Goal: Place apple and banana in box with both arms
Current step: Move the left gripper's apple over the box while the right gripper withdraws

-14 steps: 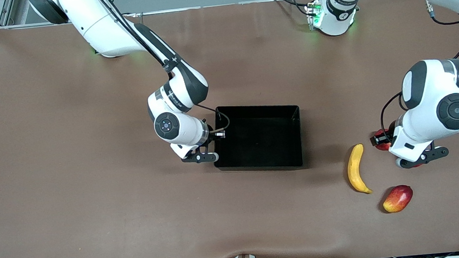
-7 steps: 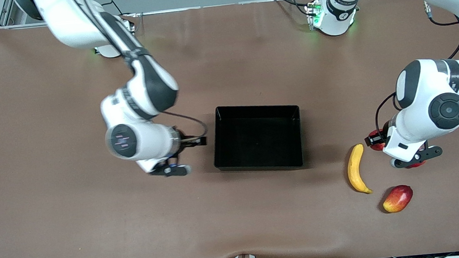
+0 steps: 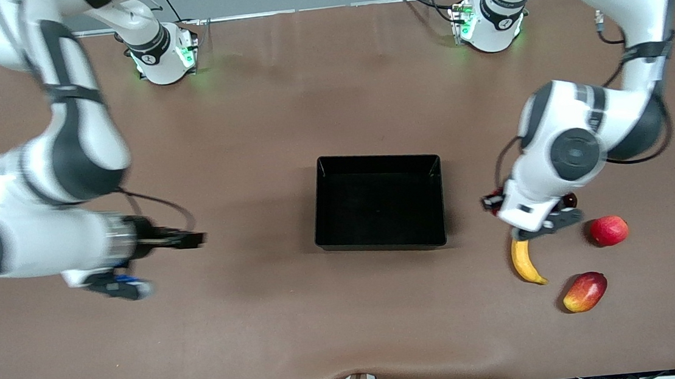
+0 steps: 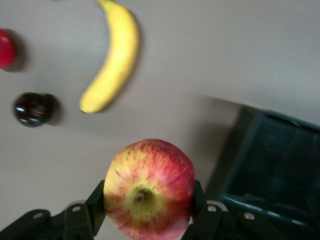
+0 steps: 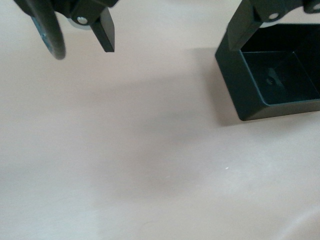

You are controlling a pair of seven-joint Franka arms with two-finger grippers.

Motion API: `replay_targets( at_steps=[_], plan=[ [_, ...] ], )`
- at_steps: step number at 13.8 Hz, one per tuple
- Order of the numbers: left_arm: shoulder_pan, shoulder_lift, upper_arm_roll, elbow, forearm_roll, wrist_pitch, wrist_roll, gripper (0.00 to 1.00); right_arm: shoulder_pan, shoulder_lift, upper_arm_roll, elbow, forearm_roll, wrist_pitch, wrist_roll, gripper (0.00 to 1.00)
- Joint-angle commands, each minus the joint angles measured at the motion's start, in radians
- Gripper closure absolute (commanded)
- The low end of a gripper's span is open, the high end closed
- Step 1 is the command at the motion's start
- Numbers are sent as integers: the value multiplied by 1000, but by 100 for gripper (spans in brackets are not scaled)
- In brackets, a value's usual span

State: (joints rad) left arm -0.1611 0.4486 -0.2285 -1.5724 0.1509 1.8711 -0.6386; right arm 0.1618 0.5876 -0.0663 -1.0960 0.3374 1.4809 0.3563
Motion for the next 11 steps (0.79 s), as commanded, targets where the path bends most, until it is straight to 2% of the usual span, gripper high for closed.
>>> replay_targets(
  at_steps=[1, 5, 11],
  plan=[
    [-130, 27, 12, 34, -2, -1, -74, 100, -65, -98, 14, -15, -58, -76, -75, 0],
    [-230, 87, 9, 35, 82, 52, -62, 100, -82, -254, 17, -80, -263, -116, -167, 0],
    [-256, 154, -12, 20, 73, 143, -3, 100, -110, -547, 16, -336, -284, -119, -224, 0]
  ],
)
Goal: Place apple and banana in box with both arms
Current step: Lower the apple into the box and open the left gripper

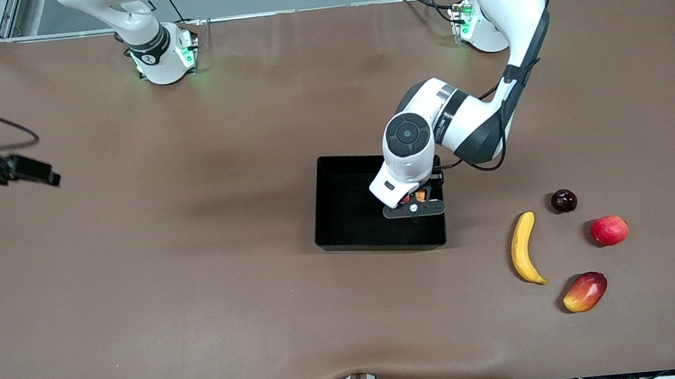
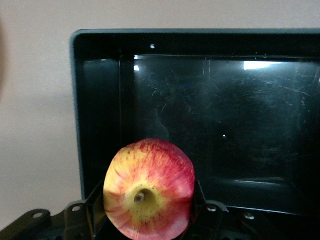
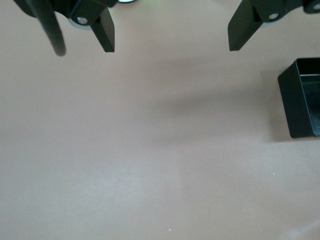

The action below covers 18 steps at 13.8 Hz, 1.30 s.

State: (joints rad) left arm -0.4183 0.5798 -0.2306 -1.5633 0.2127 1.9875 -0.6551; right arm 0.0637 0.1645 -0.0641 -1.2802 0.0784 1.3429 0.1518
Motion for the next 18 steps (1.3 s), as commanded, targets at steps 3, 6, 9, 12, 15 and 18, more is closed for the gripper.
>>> replay_targets(
  at_steps=[3, 6, 9, 12, 15, 18],
  plan=[
    [0, 55, -10, -12, -6, 71, -4, 100, -13, -204, 15, -225, -49, 35, -47, 0],
    [-5, 69, -10, -35, -10, 100, -9, 100, -50, -209, 13, -242, -58, 7, -119, 0],
    [-14, 83, -10, -44, -12, 102, -50, 100, -78, -194, 13, -186, -84, 7, -225, 0],
    [-19, 97, -9, -44, -12, 102, -92, 77, -70, -197, 18, -188, -100, 10, -218, 0],
    [-20, 97, -9, -44, -10, 99, -94, 58, -76, -195, 20, -194, -112, 48, -221, 0],
    [-34, 94, -9, -37, -3, 99, -87, 0, -79, -194, 20, -194, -109, 45, -221, 0]
  ],
)
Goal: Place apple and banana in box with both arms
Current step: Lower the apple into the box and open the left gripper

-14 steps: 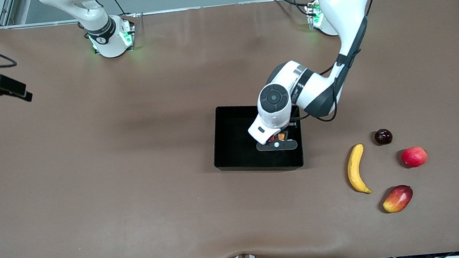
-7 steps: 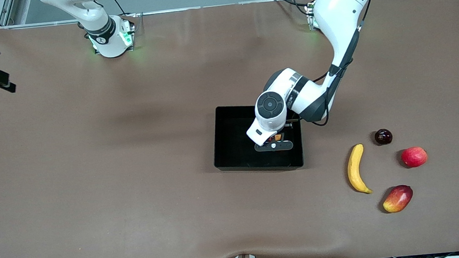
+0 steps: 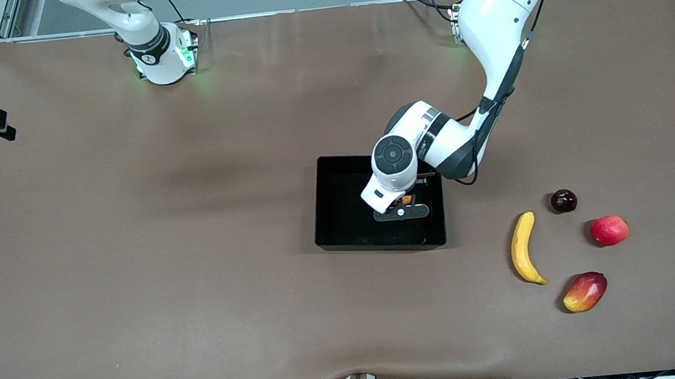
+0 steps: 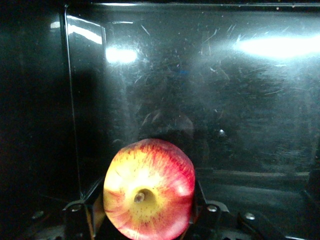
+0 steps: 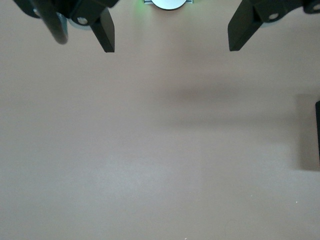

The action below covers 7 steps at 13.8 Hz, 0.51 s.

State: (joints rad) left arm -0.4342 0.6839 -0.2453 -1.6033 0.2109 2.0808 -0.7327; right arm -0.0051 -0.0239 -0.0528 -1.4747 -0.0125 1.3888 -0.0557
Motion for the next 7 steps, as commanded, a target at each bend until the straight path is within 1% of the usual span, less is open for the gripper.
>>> replay_targets(
  at_steps=[1, 3, 7],
  plan=[
    [-17, -14, 6, 8, -1, 5, -17, 0, -9, -5, 7, 0, -15, 1, -13, 0],
    [-12, -30, 6, 11, -4, -1, -17, 0, -9, -5, 7, 0, -12, 1, -13, 0],
    [14, -165, 21, 16, 4, -50, 13, 0, -9, -5, 7, 0, -11, -2, -10, 0]
  ],
)
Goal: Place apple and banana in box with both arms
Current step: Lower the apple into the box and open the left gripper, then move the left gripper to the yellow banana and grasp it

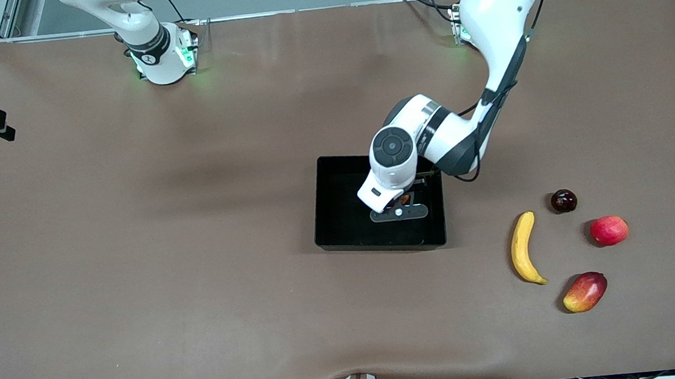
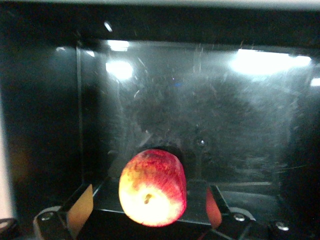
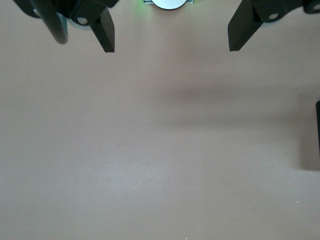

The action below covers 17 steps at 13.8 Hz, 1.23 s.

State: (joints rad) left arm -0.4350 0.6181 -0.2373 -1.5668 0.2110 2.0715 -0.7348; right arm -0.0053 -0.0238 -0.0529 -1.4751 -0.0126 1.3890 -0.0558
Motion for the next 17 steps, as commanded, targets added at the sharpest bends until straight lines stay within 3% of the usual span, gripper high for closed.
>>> replay_targets(
  at_steps=[1, 3, 6, 11, 17],
  plan=[
    [63, -130, 10, -21, -2, -51, 40, 0, -9, -4, 7, 1, -10, -1, -10, 0],
    [151, -165, 4, -22, -5, -71, 87, 0, -10, -4, 7, 1, -9, -4, -10, 0],
    [266, -138, 9, -18, 4, -19, 257, 0, -9, -4, 7, -1, -6, -2, -9, 0],
    [409, 9, 9, -18, 7, 255, 561, 0, -13, -4, 4, -2, -4, -4, -7, 0],
    [464, 152, 16, 2, 7, 424, 589, 0, -16, -4, 4, -2, -4, -5, -7, 0]
  ],
)
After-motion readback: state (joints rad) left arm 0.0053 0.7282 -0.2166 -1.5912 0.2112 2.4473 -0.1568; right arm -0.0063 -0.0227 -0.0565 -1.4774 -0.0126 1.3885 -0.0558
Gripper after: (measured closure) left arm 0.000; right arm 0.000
